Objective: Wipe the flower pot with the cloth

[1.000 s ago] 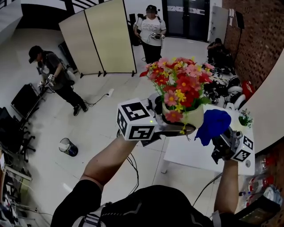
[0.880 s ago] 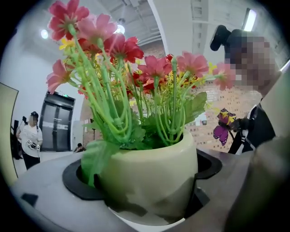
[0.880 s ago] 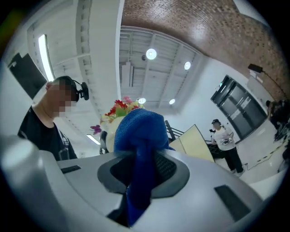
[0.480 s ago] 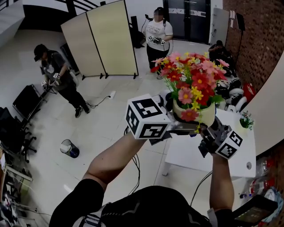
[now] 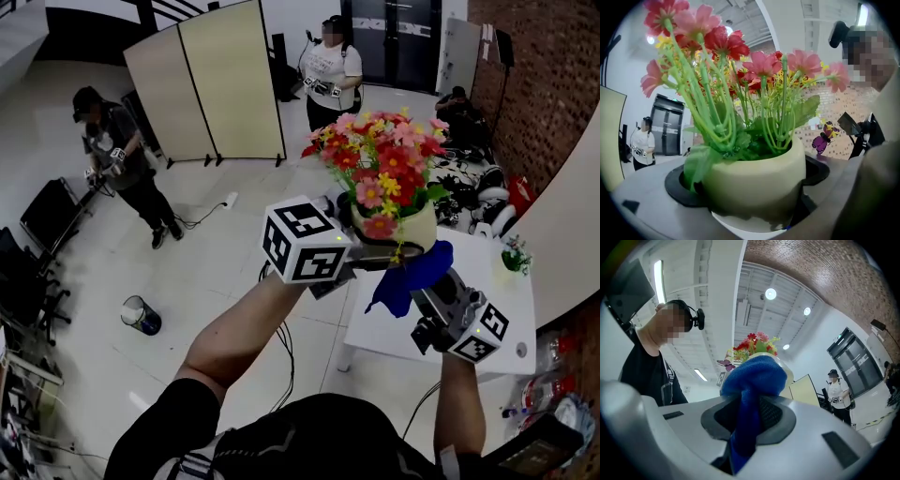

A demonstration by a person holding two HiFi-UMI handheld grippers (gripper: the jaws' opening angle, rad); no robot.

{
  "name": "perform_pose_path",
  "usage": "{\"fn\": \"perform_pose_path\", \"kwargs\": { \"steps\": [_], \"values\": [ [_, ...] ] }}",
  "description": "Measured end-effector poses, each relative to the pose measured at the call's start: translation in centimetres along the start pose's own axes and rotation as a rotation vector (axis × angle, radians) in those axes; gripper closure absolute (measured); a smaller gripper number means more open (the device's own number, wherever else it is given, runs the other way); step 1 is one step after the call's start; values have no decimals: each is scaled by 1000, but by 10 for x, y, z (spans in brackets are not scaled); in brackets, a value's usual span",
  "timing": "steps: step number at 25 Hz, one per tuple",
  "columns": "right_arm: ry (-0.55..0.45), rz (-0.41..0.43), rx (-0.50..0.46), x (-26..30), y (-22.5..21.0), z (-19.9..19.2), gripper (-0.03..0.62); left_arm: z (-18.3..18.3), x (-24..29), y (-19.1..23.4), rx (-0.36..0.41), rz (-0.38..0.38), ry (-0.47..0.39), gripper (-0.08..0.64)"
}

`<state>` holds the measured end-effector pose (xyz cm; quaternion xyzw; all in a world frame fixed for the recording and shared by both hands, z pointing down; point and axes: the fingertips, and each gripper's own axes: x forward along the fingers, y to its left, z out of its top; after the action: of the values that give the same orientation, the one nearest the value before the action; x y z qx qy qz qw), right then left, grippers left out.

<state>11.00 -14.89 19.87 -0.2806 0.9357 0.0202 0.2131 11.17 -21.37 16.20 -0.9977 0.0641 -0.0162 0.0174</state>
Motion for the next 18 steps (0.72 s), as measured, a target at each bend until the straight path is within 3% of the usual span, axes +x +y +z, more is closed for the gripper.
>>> {"fn": "perform_pose_path", "kwargs": {
  "steps": [5,8,12,18],
  "values": [
    [-67,6,58,-11,4,8,528,2,-2,3,-18,-7,-26,-21],
    [-101,-81,93,-26,-34,2,528,12,-7,-12,-24,-51,-62,-21],
    [-42,-150,63,-20,-70,-12,528,15,-3,-32,2,-98,-60,-21],
    [-85,-46,61,-1,-53,7,528,10,4,-27,34,-59,-27,-21]
  ]
}}
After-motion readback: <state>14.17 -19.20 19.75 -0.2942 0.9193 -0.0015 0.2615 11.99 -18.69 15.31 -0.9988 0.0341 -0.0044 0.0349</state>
